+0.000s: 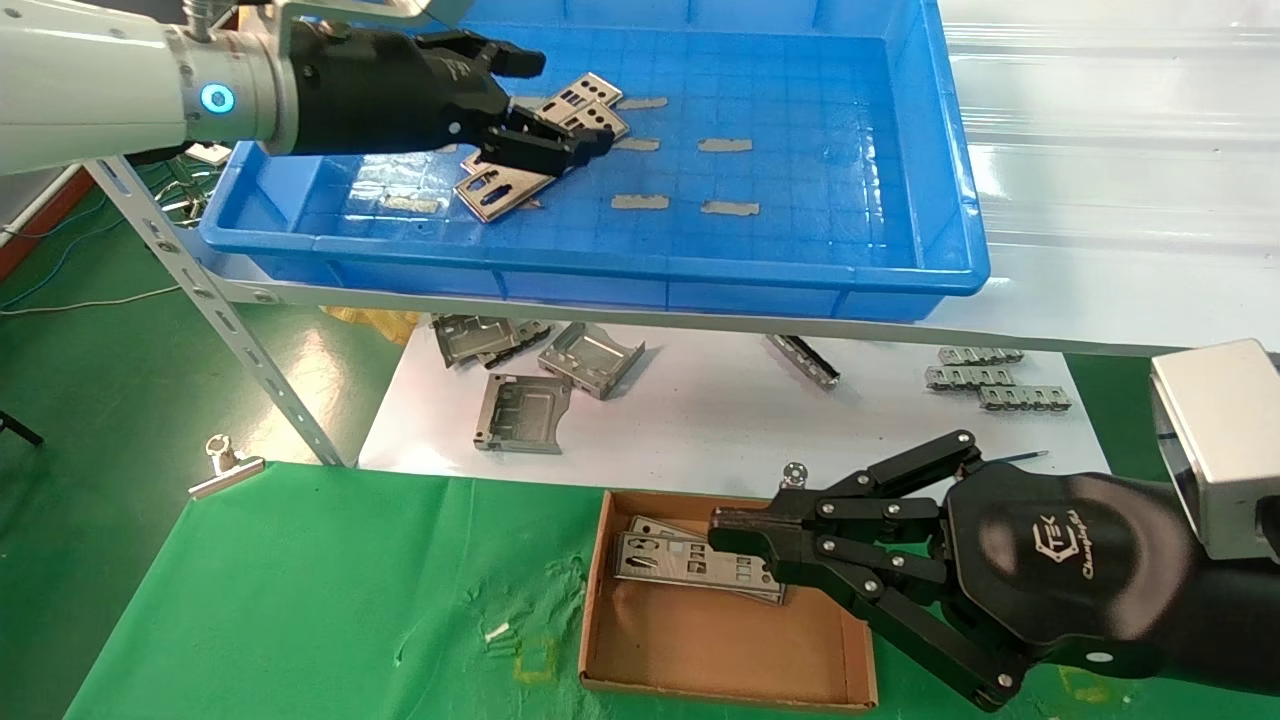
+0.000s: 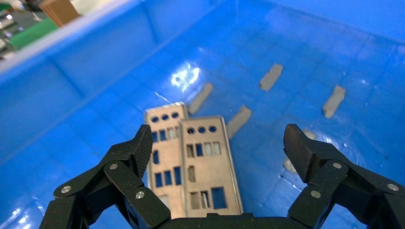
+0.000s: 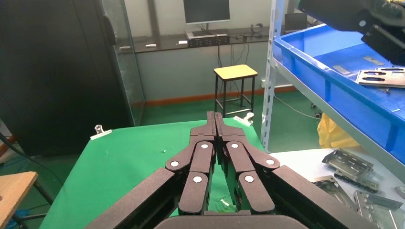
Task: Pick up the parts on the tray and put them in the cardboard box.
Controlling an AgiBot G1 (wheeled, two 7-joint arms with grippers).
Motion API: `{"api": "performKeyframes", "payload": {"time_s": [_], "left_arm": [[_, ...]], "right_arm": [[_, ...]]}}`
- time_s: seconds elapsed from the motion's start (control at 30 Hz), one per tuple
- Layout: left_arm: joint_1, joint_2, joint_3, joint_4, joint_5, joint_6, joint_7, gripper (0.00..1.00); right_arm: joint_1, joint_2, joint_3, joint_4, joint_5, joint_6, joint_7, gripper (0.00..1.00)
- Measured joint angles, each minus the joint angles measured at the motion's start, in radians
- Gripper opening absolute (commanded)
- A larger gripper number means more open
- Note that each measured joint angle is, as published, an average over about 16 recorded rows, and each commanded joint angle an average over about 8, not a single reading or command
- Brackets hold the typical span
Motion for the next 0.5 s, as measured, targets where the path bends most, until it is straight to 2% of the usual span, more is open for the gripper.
{"api": "performKeyframes", "payload": {"time_s": [0.5], "left_arm": [[-0.041, 0.057, 0.041, 0.103, 0.056, -0.015, 0.007, 1.0]], "right_arm": [[0.0, 0.0, 0.0, 0.0, 0.0, 0.0, 0.0, 0.0]]}}
